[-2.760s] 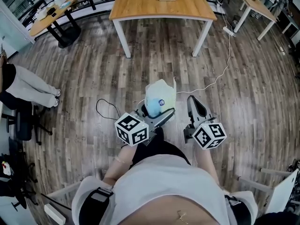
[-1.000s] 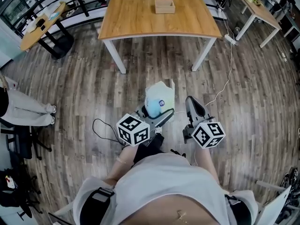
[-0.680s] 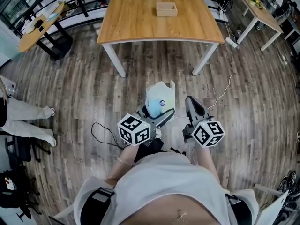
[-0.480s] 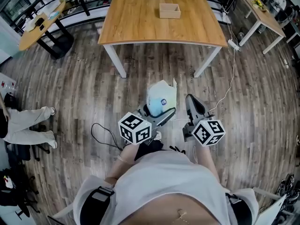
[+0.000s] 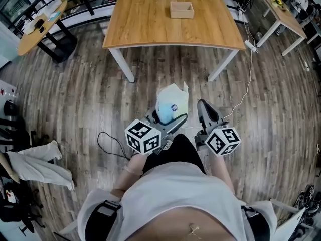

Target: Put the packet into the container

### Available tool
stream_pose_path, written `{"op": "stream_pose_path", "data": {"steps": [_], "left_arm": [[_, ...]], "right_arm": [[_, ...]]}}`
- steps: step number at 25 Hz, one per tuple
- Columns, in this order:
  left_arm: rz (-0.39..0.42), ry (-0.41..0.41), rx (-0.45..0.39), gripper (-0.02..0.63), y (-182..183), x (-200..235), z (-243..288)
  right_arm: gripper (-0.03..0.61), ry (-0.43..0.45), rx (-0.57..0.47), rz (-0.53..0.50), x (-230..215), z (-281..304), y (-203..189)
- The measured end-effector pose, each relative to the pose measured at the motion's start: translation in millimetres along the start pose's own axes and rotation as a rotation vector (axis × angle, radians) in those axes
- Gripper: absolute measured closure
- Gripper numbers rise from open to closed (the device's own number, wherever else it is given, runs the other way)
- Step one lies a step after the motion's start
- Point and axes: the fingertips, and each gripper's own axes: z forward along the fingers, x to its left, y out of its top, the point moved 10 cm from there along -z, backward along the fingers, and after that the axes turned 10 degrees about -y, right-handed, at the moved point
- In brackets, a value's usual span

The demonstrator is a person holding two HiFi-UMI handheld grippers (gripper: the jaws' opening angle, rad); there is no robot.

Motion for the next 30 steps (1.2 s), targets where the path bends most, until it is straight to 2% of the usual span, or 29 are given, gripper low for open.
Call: {"op": "stream_pose_path", "data": {"steps": [9, 22, 30], "left_arm": [[-0.015, 0.017, -0.003, 0.285, 6.0, 10.8, 4.6], [0.017, 0.047, -0.020, 0.285, 47.0, 71.1, 41.7], [0.028, 0.043, -0.014, 0.285, 66.8, 104.7, 62.1]], "right_arm": [[0.568, 0.008, -0.005, -0.016, -8.8, 16.4, 7.8], [0.568, 0.042, 0.009, -0.004, -32.3, 91.9, 30.6], [0.568, 0.014, -0.011, -0.024, -52.0, 131.5, 52.0]]}}
